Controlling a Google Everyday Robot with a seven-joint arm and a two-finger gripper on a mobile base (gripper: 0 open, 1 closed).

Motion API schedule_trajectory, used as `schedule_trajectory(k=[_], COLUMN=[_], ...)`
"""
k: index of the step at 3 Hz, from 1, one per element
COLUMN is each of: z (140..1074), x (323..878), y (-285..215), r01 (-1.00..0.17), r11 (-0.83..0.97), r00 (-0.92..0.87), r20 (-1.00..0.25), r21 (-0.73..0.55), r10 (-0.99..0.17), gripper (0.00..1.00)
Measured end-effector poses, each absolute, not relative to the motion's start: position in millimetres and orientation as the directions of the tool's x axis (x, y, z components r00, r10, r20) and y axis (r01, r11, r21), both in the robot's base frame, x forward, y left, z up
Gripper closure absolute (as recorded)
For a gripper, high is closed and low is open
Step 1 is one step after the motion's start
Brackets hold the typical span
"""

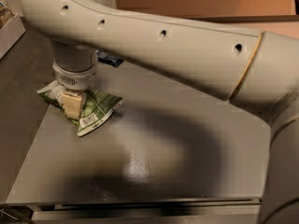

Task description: Pick green jalapeno chip bag

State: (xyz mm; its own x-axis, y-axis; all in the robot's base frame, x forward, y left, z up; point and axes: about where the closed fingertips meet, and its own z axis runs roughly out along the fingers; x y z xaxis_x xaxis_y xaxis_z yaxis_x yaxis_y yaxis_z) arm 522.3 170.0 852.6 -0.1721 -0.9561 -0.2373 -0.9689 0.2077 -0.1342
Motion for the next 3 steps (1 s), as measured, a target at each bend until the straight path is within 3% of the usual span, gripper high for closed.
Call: schedule_trajectory(k=[2,3], z=[887,921], x=[529,534], y=[156,142], r01=[-0.969,-0.971], r11=[0.190,0.162], r00=[-0.138,-0.095], r20=[-0.294,-0.336], r21=[-0.155,-0.176], r10=[-0.946,-0.937], gripper=[0.99,1.00])
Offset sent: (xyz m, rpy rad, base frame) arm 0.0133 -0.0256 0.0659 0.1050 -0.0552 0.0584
